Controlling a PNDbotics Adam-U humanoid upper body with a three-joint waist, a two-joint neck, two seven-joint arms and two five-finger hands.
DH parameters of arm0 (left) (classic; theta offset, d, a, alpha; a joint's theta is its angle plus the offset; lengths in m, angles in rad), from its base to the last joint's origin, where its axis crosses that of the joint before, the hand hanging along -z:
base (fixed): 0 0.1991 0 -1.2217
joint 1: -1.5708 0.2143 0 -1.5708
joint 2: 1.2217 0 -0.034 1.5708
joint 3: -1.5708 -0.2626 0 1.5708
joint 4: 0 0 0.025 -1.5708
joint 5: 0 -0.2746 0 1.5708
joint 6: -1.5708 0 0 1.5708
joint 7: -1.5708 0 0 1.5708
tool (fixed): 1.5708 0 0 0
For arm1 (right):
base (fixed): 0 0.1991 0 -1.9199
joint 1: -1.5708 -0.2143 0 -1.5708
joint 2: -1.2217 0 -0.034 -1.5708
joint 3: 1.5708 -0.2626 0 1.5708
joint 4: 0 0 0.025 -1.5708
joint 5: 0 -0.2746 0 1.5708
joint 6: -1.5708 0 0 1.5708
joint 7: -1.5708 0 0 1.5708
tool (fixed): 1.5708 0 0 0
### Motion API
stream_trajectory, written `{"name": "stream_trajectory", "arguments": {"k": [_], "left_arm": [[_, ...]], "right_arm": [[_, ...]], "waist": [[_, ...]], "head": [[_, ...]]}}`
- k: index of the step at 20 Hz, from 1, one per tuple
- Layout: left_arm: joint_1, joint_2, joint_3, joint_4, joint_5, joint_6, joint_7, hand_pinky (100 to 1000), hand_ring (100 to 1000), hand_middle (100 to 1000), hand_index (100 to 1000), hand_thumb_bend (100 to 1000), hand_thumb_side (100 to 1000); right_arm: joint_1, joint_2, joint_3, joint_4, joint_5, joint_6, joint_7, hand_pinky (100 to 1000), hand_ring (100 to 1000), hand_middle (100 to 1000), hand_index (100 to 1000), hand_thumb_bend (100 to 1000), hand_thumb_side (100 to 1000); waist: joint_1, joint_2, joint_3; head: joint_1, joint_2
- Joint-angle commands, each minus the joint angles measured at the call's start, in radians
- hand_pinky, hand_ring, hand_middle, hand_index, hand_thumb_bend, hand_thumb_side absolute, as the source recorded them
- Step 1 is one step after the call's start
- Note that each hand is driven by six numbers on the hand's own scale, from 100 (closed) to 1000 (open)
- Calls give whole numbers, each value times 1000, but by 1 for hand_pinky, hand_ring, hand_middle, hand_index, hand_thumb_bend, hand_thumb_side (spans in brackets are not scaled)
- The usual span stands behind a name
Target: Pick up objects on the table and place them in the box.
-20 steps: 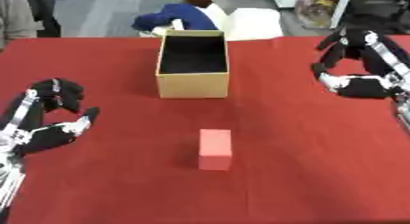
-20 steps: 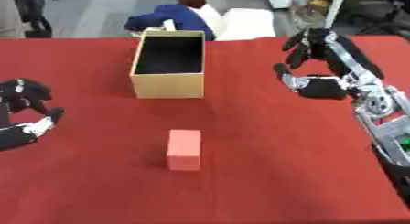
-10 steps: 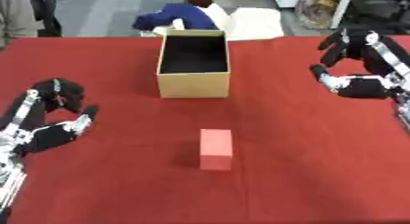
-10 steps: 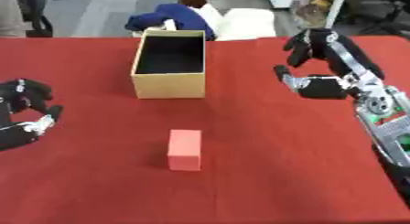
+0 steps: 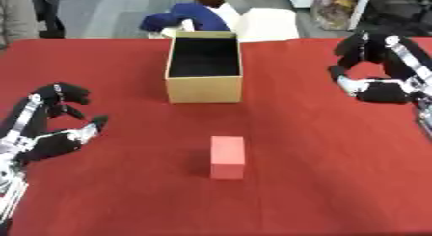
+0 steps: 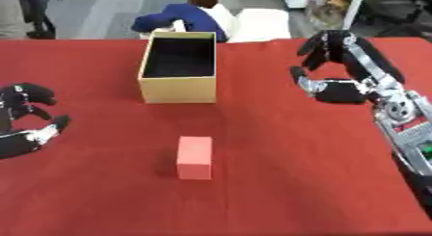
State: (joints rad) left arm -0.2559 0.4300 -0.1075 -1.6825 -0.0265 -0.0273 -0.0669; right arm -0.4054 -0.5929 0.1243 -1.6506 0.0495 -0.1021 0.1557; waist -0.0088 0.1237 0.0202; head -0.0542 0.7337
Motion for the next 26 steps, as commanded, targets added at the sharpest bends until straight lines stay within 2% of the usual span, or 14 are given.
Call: {"name": "stream_trajectory", "arguments": {"k": [1, 4, 8, 16, 21, 22, 23, 26], "left_arm": [[-11, 11, 0, -21, 6, -8, -13, 556, 680, 644, 712, 720, 100], [-13, 11, -3, -21, 5, -15, -25, 557, 683, 648, 720, 793, 164], [-16, 9, -8, -21, 4, -21, -38, 558, 685, 649, 727, 832, 203], [-23, 7, -17, -18, 5, -19, -48, 557, 704, 660, 730, 810, 231], [-25, 4, -21, -17, 7, -17, -48, 557, 707, 661, 731, 801, 243], [-25, 4, -22, -17, 7, -16, -48, 556, 707, 662, 732, 801, 244], [-26, 4, -22, -17, 8, -16, -48, 556, 707, 662, 732, 798, 246], [-27, 3, -25, -16, 9, -15, -50, 556, 708, 662, 732, 794, 249]], "right_arm": [[-24, -54, 3, -21, -3, -12, 34, 575, 598, 650, 726, 538, 100], [-43, -80, 21, -20, 0, -25, 80, 596, 619, 671, 778, 617, 100], [-79, -115, 56, -17, 6, -36, 146, 609, 633, 685, 797, 621, 100], [-166, -142, 136, -20, 1, -42, 256, 620, 642, 689, 805, 624, 100], [-217, -134, 190, -28, -12, -38, 322, 624, 645, 691, 809, 626, 100], [-226, -130, 201, -26, -14, -37, 337, 624, 646, 691, 810, 663, 100], [-235, -126, 212, -24, -16, -35, 352, 625, 646, 691, 811, 627, 100], [-256, -107, 243, -14, -23, -32, 394, 633, 659, 701, 817, 632, 100]], "waist": [[1, -9, 2], [2, -8, 5], [2, -6, 9], [2, -5, 17], [1, -5, 20], [1, -5, 21], [1, -5, 21], [0, -5, 22]], "head": [[-2, -2], [-5, -2], [-9, -1], [-16, 0], [-21, 1], [-23, 0], [-24, 0], [-27, -1]]}}
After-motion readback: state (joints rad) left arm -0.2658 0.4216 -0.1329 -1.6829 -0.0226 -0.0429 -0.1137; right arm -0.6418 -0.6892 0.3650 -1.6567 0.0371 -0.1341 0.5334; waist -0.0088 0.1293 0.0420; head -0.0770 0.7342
